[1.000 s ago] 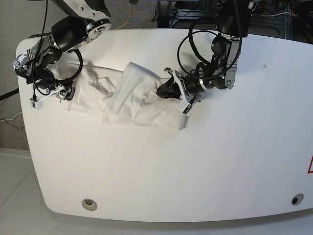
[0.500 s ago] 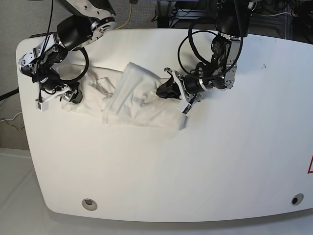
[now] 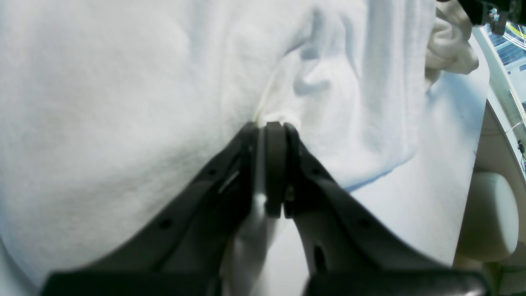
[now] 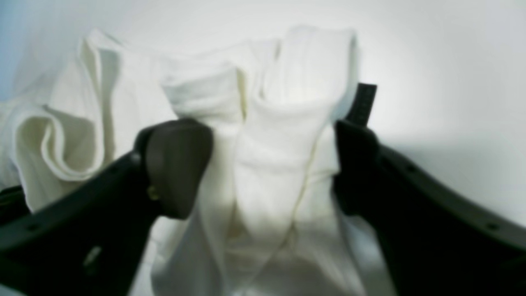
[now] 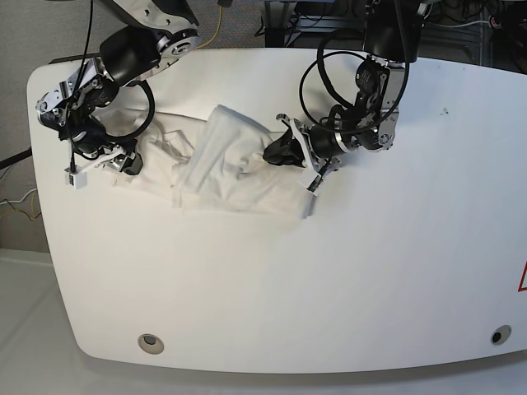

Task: Fold the T-shirt properly
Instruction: 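Hold the bundle with the left gripper while the right gripper hovers beside it, then grasp the bundle edge with the right gripper and lift it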

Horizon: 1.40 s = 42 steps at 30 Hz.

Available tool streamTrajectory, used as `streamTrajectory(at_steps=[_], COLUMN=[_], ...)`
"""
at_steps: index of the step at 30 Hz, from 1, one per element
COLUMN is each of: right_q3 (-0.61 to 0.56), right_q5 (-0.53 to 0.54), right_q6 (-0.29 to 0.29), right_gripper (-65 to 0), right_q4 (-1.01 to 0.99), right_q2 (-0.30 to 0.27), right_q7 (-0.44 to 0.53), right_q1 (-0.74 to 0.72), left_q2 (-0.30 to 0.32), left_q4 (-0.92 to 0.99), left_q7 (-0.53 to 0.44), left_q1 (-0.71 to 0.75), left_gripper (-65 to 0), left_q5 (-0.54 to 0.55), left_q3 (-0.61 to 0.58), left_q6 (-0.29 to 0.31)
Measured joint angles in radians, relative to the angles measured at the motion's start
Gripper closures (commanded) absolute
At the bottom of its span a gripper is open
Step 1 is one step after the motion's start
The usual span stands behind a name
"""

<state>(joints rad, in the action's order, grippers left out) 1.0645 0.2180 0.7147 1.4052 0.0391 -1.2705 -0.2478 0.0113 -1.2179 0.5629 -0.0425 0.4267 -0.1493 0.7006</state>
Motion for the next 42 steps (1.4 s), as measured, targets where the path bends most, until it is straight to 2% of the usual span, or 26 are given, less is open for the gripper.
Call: streamTrajectory(at_steps=[1, 5, 6, 10, 13, 26, 35, 42], right_q3=[-0.019, -0.051, -0.052, -0.052, -0.052, -0.058, -0.153, -0.179], right_q5=[-0.006, -0.021, -0.02, -0.01, -0.008, -0.053, -0.108, -0.113], right_q6=[-0.001, -0.008, -0.008, -0.008, -0.008, -0.012, -0.016, -0.018], right_gripper=[-24.6, -1.4, 0.0, -1.9, 0.0, 0.0, 0.0, 0.0], right_q4=[0.0, -0.007, -0.008, -0.011, -0.011, 0.018, 0.087, 0.151], right_q2=[0.0, 0.011, 0.015, 0.019, 0.019, 0.02, 0.025, 0.07], right_q7=[-0.01, -0.027, -0.032, -0.034, -0.038, -0.078, -0.122, -0.13], right_q1=[0.002, 0.001, 0.001, 0.002, 0.002, -0.034, -0.026, -0.034], left_q2=[0.0, 0.0, 0.0, -0.001, -0.001, -0.002, 0.0, 0.0], left_q4=[0.0, 0.0, 0.0, 0.0, 0.0, 0.0, 0.0, 0.0], left_q7=[0.0, 0.0, 0.0, 0.0, 0.0, 0.0, 0.0, 0.0], left_q1=[0.0, 0.0, 0.0, -0.002, -0.002, -0.002, -0.003, -0.002], left_gripper=[-1.0, -1.0, -1.0, -1.0, -1.0, -1.0, -1.0, -1.0], left_q5=[0.0, 0.0, 0.0, -0.003, -0.003, -0.003, -0.003, -0.003], left_q3=[0.0, 0.0, 0.0, -0.002, -0.002, -0.002, -0.002, -0.002], left_q6=[0.0, 0.0, 0.0, 0.0, 0.0, 0.0, 0.0, 0.0])
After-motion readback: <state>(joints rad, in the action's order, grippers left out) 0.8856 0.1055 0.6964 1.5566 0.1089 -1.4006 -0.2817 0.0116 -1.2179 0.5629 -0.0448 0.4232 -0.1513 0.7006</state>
